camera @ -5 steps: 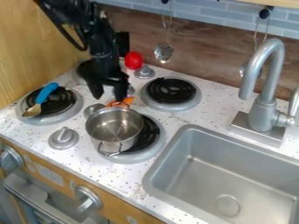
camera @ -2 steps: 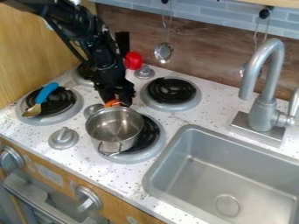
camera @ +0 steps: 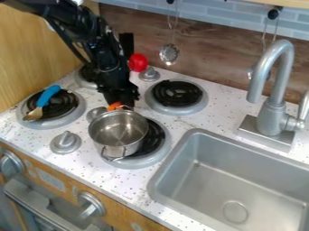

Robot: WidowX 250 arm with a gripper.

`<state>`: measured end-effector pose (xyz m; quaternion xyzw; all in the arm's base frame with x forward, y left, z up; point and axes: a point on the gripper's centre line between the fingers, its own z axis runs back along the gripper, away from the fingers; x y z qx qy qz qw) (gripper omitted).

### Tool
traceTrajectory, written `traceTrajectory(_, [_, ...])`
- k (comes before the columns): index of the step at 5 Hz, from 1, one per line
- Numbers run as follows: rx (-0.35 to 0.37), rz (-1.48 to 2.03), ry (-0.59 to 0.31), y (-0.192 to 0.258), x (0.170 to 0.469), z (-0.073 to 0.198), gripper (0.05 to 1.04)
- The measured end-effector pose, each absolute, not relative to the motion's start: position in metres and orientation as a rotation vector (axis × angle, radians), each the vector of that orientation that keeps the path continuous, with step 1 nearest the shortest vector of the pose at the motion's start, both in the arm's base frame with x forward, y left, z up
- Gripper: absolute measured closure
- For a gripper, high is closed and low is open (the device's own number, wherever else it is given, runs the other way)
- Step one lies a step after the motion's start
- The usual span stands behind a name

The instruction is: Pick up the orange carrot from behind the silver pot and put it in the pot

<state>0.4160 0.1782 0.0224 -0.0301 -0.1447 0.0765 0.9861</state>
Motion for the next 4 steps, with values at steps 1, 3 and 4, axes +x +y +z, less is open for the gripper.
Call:
traceTrajectory(1, [-0.07,0.14,-0.269,0.175,0.411,0.03,0.568])
traceTrajectory(3, [0.115,0.184,-0.349,0.169,0.384,0.135,0.568])
traceTrajectory(4, [0.095,0.181,-0.409,0.154,0.369,0.153,0.568])
